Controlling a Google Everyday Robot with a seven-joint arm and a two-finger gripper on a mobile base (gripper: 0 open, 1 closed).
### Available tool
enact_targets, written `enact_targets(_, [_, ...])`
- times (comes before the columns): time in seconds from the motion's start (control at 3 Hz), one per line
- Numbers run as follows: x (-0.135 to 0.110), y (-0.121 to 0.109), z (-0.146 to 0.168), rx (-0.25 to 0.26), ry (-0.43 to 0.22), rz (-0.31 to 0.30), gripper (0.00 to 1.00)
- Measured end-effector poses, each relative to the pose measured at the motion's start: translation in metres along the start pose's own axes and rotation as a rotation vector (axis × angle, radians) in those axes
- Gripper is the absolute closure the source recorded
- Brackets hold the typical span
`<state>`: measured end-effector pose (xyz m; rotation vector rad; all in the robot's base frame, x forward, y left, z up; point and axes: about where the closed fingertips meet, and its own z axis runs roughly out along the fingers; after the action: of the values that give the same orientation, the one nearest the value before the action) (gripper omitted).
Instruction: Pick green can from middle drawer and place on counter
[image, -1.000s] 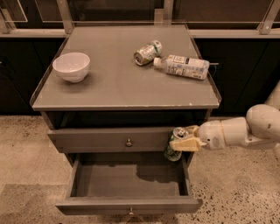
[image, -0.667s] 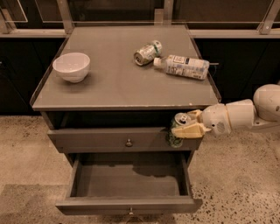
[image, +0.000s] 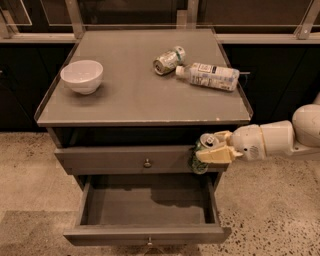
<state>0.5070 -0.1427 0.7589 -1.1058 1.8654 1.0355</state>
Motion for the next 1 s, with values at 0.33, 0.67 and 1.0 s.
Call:
enact_targets(0.33, [-0.003, 0.024, -0.014, 0.020, -0.020, 0.000, 1.00])
enact_targets(0.67, [-0.035, 0.045, -0.039, 0.068, 0.002, -0.096, 1.00])
enact_targets(1.0, [-0.081, 0.054, -0.053, 0.090, 0.066, -0.228, 1.00])
